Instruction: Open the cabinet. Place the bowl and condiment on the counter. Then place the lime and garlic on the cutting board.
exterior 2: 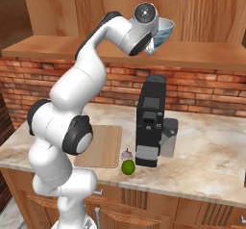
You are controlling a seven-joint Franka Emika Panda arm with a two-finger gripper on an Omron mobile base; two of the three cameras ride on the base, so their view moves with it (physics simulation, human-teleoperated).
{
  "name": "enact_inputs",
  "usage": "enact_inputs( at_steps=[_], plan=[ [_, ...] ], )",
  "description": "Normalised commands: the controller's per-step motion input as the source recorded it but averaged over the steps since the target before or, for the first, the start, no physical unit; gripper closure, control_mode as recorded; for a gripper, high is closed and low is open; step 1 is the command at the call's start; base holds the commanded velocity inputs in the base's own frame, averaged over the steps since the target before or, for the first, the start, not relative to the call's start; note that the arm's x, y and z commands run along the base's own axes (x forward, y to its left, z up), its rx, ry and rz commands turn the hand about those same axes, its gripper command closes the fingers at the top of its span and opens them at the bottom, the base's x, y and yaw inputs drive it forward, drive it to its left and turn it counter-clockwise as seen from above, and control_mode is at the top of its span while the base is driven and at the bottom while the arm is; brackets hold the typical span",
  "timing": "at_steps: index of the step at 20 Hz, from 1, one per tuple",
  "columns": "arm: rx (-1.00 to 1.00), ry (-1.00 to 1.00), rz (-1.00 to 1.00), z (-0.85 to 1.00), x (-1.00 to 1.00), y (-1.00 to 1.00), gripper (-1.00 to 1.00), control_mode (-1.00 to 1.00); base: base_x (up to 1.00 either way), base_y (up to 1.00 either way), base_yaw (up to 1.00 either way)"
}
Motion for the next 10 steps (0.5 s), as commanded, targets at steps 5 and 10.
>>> enact_inputs(
  at_steps=[5, 10],
  plan=[
    [0.01, -0.06, 0.0, -0.08, -0.06, 0.0, 1.0, -1.0, 0.0, 0.0, 0.0],
    [0.0, -0.21, 0.0, 0.0, -0.37, 0.0, 1.0, -1.0, 0.0, 0.0, 0.0]
  ],
)
